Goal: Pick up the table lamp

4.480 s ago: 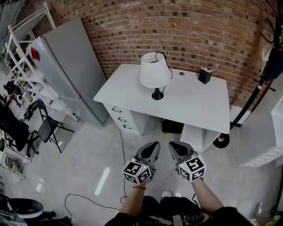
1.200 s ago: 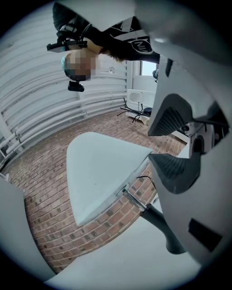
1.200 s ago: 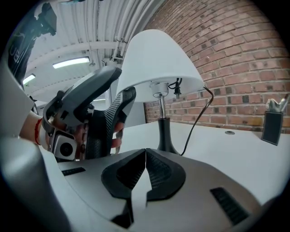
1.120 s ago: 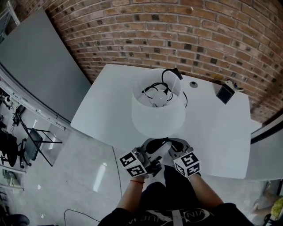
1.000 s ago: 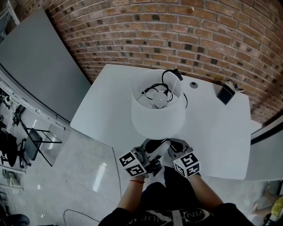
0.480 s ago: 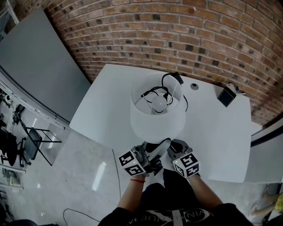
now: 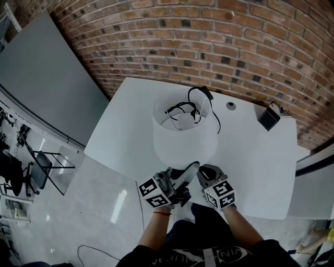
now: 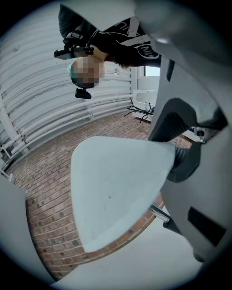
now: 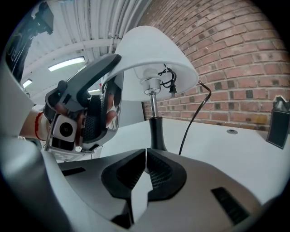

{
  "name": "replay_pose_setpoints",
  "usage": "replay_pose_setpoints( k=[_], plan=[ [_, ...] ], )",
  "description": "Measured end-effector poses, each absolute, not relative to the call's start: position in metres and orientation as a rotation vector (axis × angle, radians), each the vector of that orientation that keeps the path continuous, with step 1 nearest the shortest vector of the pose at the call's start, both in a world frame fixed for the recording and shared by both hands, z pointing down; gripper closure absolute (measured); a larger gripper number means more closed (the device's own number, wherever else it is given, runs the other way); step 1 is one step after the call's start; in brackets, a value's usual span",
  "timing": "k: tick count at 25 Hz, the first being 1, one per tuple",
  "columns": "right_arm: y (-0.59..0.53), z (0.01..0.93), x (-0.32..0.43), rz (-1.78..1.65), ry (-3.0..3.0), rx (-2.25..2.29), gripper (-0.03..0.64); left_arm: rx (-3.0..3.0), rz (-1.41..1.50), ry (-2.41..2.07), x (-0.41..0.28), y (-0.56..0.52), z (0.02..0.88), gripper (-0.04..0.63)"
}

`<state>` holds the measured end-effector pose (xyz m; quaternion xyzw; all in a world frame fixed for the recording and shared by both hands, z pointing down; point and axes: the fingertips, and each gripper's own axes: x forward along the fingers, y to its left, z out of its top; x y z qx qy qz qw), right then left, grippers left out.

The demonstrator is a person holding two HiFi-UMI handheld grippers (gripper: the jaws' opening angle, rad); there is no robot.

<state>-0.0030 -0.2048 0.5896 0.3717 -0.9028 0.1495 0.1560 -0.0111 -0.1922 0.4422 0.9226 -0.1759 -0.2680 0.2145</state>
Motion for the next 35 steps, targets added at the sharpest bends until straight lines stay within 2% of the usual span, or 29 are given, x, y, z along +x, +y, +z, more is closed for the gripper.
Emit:
replay_pose_setpoints(
  k=[20, 23, 31, 35],
  plan=[
    [-0.27, 0.582, -0.01, 0.475, -2.52, 1.076, 0.612, 2.466, -0.766, -0.59, -0.031, -0.266, 0.416, 0.586],
    [-0.277, 0.584, -0.016, 0.494, -2.516, 1.058, 0.555, 2.448, -0.779, -0.599, -0.034, -0.275, 0.415, 0.586],
    [-0.291, 0.594, -0.032, 0.553, -2.485, 0.997, 0.485, 2.423, -0.788, -0.616, -0.038, -0.287, 0.415, 0.586],
    [-0.294, 0.599, -0.039, 0.56, -2.455, 0.991, 0.471, 2.408, -0.803, -0.62, -0.043, -0.287, 0.415, 0.586]
  ],
)
